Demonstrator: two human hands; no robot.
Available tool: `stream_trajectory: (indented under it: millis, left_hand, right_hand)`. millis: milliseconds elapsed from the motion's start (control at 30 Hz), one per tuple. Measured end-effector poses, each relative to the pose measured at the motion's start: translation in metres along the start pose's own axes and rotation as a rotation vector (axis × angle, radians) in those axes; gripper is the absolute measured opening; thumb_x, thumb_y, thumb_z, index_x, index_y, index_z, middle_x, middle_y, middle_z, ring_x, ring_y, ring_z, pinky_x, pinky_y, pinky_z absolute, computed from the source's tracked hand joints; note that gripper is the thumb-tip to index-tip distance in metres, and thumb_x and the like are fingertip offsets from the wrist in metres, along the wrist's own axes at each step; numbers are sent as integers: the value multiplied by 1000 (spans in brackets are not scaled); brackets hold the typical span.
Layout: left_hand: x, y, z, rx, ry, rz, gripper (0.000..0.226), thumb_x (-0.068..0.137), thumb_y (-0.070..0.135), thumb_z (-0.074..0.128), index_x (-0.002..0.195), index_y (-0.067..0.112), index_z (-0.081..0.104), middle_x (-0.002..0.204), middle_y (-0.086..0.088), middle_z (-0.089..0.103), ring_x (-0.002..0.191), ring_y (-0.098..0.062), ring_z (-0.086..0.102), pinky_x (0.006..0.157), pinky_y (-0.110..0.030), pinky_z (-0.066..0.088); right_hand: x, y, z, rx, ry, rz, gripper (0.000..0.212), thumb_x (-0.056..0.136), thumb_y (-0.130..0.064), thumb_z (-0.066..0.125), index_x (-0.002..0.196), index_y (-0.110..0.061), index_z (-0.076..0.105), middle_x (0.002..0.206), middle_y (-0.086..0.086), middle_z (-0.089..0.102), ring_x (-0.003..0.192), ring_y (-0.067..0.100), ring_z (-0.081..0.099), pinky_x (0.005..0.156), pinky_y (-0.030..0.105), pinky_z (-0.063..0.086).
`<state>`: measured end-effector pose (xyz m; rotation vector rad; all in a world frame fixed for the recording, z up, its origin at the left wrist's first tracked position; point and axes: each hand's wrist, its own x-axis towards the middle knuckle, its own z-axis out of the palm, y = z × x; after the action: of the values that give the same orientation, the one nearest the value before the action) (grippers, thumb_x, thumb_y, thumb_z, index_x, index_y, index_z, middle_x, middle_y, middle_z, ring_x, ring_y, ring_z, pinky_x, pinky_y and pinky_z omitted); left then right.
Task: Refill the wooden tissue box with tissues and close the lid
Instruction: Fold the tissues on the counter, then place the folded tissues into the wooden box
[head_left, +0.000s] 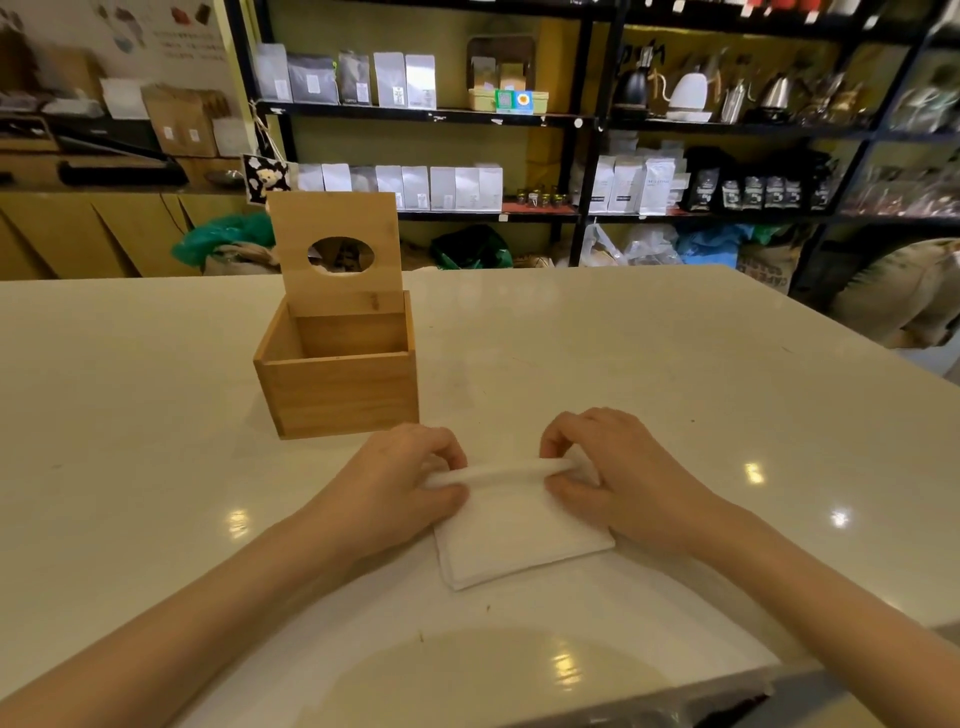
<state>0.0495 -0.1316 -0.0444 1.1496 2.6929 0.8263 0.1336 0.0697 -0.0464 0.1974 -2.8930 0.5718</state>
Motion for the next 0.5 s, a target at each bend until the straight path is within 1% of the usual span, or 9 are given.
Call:
stream_trajectory:
  millis: [67, 133, 200, 233, 267, 333, 400, 433, 500]
  left_hand:
    - [-1, 1, -6, -49, 33, -29, 10, 82, 27, 62, 88, 31, 56, 99, 10, 60, 93, -8, 52, 71, -17, 40]
    - [-2, 3, -13, -89, 72, -50, 11, 80, 24, 65, 85, 30, 57, 92, 10, 60, 90, -7, 54, 72, -17, 44]
    - [-2, 3, -21, -116, 116, -62, 12, 79, 22, 67, 84, 29, 59, 87, 12, 61, 88, -6, 55, 72, -15, 44]
    - [-2, 2, -25, -129, 141, -72, 12, 78, 22, 68, 84, 28, 61, 85, 14, 61, 87, -5, 56, 71, -13, 43]
    - [-3, 1, -30, -148, 161, -94, 12, 76, 23, 69, 84, 28, 63, 83, 16, 61, 84, -4, 57, 71, -13, 44]
    - [-5, -2, -41, -236, 184, -163, 10, 72, 23, 73, 80, 26, 68, 81, 13, 66, 79, -4, 60, 70, -18, 50]
    - [-8, -4, -55, -340, 196, -207, 7, 69, 22, 75, 74, 24, 70, 78, 9, 70, 75, -6, 65, 69, -22, 53]
    - [-9, -5, -62, -382, 209, -219, 6, 68, 21, 75, 72, 25, 72, 78, 9, 72, 75, -7, 66, 70, -24, 54]
    - [-10, -8, -76, -458, 275, -233, 4, 69, 21, 73, 71, 24, 73, 87, 10, 72, 81, -9, 66, 74, -27, 53]
  right_hand:
    - [3, -5, -4, 24, 16, 28, 15, 82, -28, 53, 95, -33, 49, 87, -17, 51, 80, -10, 40, 85, 23, 23]
    - [8, -9, -10, 64, 30, 82, 20, 81, -28, 60, 101, -30, 57, 89, -13, 56, 82, -7, 45, 84, 23, 28]
    - [14, -14, -18, 109, 36, 130, 16, 78, -27, 66, 94, -28, 64, 91, -4, 62, 85, 6, 53, 78, 24, 37]
    - [17, -18, -23, 134, 38, 146, 11, 77, -27, 68, 88, -27, 66, 90, -3, 64, 84, 9, 55, 73, 19, 38]
    - [21, -20, -27, 160, 45, 153, 6, 76, -27, 69, 82, -25, 68, 87, -4, 65, 81, 8, 55, 67, 12, 37]
    - [28, -26, -34, 210, 79, 145, 5, 74, -28, 72, 74, -27, 67, 84, -10, 64, 80, 2, 54, 63, 8, 37]
    - [35, -33, -40, 251, 126, 119, 11, 72, -31, 72, 70, -34, 63, 91, -16, 63, 90, 3, 52, 69, 11, 36]
    - [39, -36, -42, 272, 144, 105, 14, 72, -32, 72, 67, -38, 61, 95, -18, 62, 97, 4, 50, 75, 15, 36]
    - [49, -43, -44, 302, 157, 80, 16, 72, -33, 72, 65, -41, 60, 103, -19, 61, 108, 5, 46, 87, 24, 35]
